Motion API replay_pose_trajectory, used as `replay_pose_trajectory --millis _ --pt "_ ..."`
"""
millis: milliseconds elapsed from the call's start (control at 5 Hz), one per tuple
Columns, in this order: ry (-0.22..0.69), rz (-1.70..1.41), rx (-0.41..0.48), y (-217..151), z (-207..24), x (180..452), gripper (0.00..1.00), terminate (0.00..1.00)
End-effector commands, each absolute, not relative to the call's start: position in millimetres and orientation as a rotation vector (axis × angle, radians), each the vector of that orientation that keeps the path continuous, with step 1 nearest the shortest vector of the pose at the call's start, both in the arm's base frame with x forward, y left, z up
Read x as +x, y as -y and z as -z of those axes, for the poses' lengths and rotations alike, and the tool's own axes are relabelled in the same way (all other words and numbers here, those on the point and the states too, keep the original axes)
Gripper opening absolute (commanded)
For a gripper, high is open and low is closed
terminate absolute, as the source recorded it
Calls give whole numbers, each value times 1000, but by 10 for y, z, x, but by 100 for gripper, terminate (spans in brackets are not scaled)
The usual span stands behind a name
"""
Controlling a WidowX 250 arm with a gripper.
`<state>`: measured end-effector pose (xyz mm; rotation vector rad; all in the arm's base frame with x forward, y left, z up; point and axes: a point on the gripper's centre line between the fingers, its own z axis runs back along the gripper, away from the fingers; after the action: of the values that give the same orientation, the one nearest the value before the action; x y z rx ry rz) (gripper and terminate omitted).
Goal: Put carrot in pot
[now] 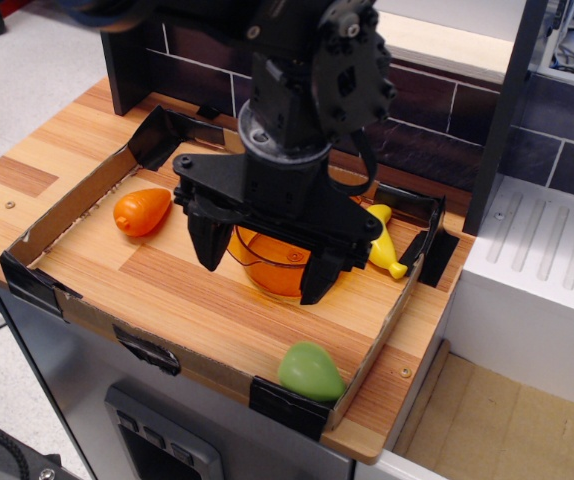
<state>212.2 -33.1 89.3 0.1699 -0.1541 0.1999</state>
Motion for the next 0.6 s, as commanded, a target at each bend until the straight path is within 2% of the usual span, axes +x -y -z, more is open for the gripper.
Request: replay_pose_trajectory --millis 0,200,400 --pt "154 -200 170 331 -893 2122 100 0" --pt "152 -85 145 -78 -1074 2165 100 0" --pt "220 -42 105 -495 -1186 2260 100 0"
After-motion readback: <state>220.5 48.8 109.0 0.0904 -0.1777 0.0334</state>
